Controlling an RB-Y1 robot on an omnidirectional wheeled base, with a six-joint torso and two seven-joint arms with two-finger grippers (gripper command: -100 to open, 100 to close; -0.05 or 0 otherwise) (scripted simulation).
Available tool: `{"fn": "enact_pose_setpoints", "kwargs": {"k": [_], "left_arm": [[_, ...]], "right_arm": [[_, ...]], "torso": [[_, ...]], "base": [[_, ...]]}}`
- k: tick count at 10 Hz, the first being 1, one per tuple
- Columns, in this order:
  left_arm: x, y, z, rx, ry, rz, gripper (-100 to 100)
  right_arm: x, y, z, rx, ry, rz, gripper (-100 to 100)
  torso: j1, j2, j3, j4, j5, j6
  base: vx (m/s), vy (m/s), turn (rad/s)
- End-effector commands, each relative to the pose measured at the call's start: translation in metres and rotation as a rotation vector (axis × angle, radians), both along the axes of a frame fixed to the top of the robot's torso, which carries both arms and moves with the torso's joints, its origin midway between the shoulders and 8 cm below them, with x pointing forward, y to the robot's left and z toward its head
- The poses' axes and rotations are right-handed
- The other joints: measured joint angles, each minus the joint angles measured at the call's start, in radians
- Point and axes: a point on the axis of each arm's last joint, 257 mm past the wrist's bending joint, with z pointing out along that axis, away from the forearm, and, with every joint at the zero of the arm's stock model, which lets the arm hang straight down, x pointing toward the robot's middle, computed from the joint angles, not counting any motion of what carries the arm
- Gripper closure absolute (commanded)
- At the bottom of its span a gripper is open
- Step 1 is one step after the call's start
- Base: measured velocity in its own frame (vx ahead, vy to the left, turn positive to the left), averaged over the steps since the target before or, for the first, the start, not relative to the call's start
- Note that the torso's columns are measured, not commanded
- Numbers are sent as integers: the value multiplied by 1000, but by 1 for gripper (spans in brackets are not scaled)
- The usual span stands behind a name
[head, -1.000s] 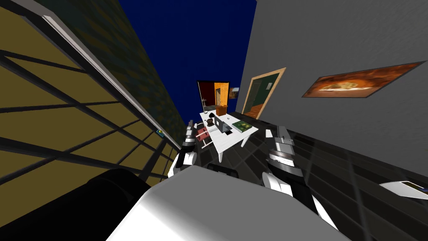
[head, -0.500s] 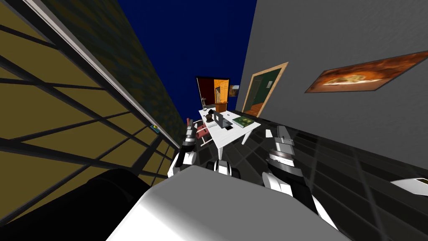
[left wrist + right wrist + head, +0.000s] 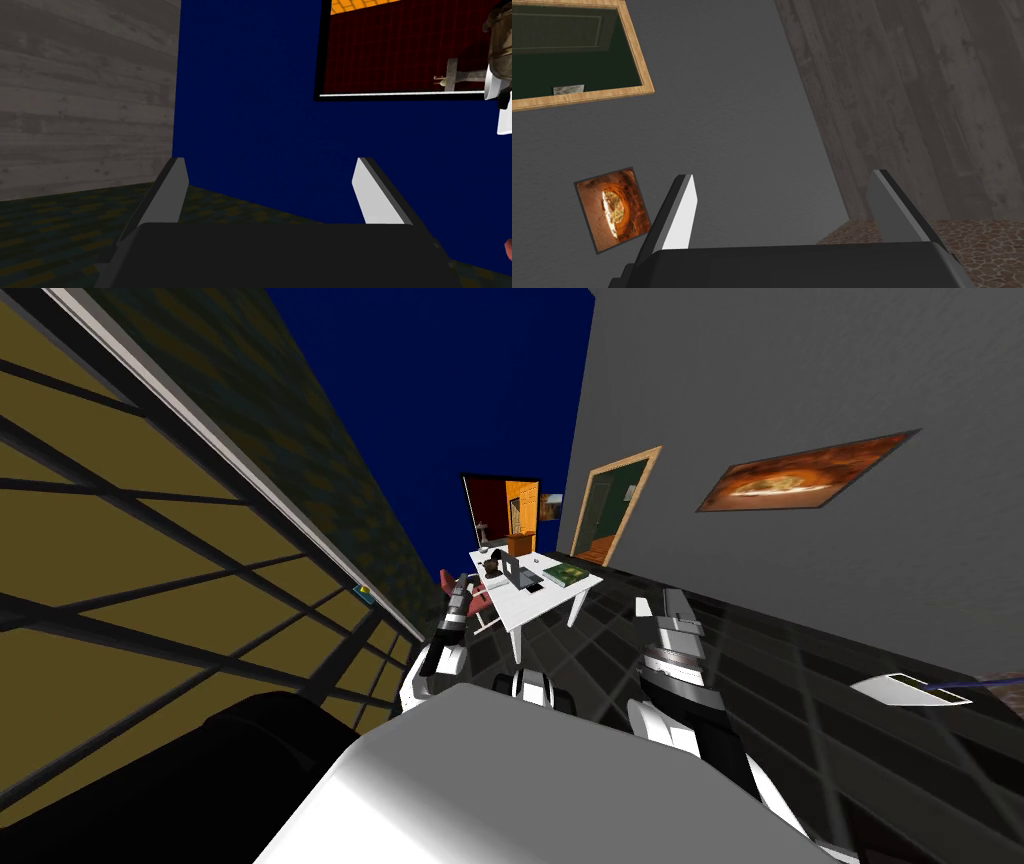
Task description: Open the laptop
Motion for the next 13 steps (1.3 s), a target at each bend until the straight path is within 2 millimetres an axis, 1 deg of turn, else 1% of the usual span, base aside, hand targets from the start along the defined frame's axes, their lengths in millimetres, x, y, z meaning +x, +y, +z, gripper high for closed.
{"fn": "enact_pose_setpoints", "kwargs": {"k": [1, 4, 6, 8, 10, 13], "left_arm": [[15, 7, -7, 35, 48, 19, -100], [31, 18, -15, 65, 99, 49, -100], [42, 27, -20, 81, 134, 73, -100], [51, 37, -25, 97, 170, 100, -100], [60, 49, -30, 113, 210, 131, -100], [70, 71, -39, 137, 276, 186, -100]], "right_arm": [[0, 0, 0, 0, 0, 0, 0], [0, 0, 0, 0, 0, 0, 0], [0, 0, 0, 0, 0, 0, 0], [0, 0, 0, 0, 0, 0, 0], [0, 0, 0, 0, 0, 0, 0], [0, 0, 0, 0, 0, 0, 0]], "torso": [[2, 0, 0, 0, 1, 0], [-2, 4, 3, 1, -1, 0], [1, 3, 2, 1, 0, 0], [0, 1, 1, 0, 0, 0], [1, 2, 1, 1, 0, 0], [3, 1, 1, 0, 1, 0]], "base": [[-36, -178, -75], [-58, -218, -98], [-34, -204, -124], [-17, -221, -83], [4, -183, -109], [54, -128, -84]]}}
